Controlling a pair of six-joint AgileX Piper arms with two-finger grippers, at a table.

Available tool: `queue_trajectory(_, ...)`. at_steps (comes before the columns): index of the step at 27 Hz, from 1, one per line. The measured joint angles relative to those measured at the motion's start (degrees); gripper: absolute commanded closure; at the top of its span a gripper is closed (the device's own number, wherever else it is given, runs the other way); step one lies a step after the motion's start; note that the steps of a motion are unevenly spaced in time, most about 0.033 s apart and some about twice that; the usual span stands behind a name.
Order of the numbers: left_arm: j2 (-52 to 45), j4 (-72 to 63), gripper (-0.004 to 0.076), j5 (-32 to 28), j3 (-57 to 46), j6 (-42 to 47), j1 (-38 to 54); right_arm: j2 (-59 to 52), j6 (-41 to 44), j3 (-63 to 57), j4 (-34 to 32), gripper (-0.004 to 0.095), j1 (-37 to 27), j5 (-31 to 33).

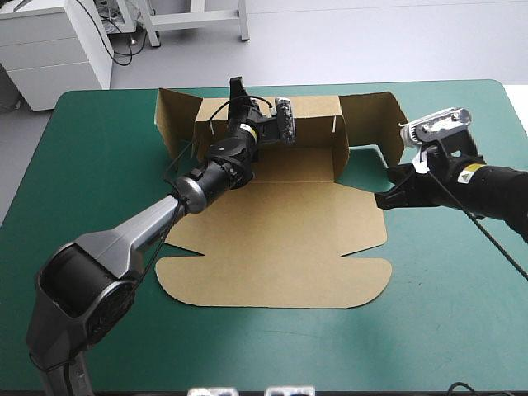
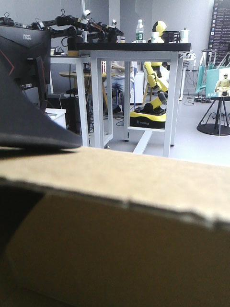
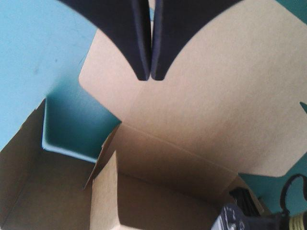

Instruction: Fold the box

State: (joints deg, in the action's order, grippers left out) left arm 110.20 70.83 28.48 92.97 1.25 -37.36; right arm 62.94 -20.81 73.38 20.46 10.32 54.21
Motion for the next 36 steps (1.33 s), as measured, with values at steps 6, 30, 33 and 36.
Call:
queue_trajectory(6, 0.0, 0.0, 0.0708, 0.0, 0.0, 0.0, 0.0, -2.2, -4.2, 0.0, 1.9, 0.0922, 0.0, -11.8)
queue_trajectory(30, 0.0, 0.0, 0.0708, 0.1, 0.0, 1.1, 0.0, 30.3, -1.3, 24.8, 0.9, 0.0922, 0.0, -14.1)
queue_trajectory(33, 0.0, 0.0, 0.0708, 0.1, 0.0, 1.1, 0.0, 34.7, 3.2, 27.6, -2.9, 0.0922, 0.0, -10.9)
queue_trajectory(36, 0.0, 0.0, 0.0708, 0.1, 0.0, 1.1, 0.0, 37.7, 6.1, 28.9, -5.9, 0.0922, 0.0, -8.9)
